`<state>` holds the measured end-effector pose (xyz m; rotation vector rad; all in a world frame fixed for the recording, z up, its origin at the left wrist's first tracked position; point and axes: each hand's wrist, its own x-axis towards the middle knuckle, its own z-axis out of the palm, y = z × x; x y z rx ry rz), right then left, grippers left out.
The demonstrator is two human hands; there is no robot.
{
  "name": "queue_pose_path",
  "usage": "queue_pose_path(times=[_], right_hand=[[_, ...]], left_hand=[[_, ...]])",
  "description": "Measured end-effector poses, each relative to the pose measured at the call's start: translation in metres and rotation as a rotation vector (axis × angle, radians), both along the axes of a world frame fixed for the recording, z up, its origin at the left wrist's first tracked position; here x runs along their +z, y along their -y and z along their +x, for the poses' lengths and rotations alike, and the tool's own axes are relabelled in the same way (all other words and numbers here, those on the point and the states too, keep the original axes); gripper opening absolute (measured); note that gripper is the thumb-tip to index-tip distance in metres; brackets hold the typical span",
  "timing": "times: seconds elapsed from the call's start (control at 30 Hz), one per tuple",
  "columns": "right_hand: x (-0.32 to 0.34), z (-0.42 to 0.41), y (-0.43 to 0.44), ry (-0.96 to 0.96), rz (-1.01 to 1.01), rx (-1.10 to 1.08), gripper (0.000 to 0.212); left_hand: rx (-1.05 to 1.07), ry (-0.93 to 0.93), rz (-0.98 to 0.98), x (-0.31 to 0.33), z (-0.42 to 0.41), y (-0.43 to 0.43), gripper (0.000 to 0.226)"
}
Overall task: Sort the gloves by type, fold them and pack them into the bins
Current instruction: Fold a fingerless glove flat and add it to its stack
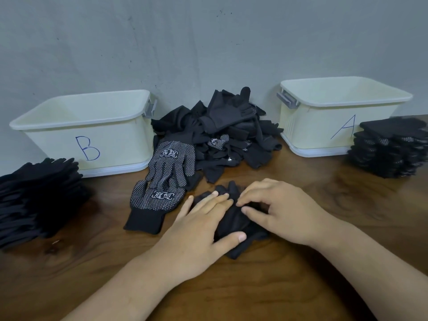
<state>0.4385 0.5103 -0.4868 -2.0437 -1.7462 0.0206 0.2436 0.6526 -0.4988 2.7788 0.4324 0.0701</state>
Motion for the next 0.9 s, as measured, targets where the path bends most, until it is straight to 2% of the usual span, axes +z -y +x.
queue_pose_path(times=[0.3, 0.4, 0.47, 0.57, 0.63, 0.7, 0.77, 0.83, 0.9], right_hand=[[0.004, 0.017, 0.004, -0.054, 0.014, -0.226, 0.002], [0.006, 0.022, 0.005, -0.161, 0.143, -0.283, 0.005], [0.007, 0.021, 0.003, -0.273, 0.198, -0.281, 0.009], [0.007, 0.013, 0.002, -0.367, 0.189, -0.196, 0.012], [0.006, 0.008, 0.002, -0.331, 0.151, -0.142, 0.008], [0.006, 0.007, 0.003, -0.252, 0.099, -0.100, 0.009], [0.008, 0.010, 0.004, -0.156, 0.014, -0.066, 0.012], [0.011, 0.014, 0.006, -0.099, -0.082, -0.039, 0.013], [0.015, 0.017, 0.011, -0.144, -0.138, -0.002, 0.013]], left_hand=[[-0.126, -0.110, -0.127, 0.010, -0.005, -0.016, 0.082], [-0.152, -0.064, -0.175, 0.010, -0.009, -0.020, 0.076], [-0.128, 0.040, -0.244, 0.008, -0.008, -0.022, 0.063], [0.009, 0.393, -0.328, -0.001, 0.000, -0.018, 0.032], [0.079, 0.498, -0.195, -0.003, 0.007, -0.009, 0.030], [0.057, 0.377, -0.037, -0.003, 0.010, 0.001, 0.050], [0.007, 0.138, 0.024, -0.003, 0.008, 0.007, 0.070], [-0.032, -0.013, 0.021, -0.001, 0.007, 0.006, 0.078], [-0.084, -0.076, -0.017, 0.003, 0.006, 0.002, 0.078]])
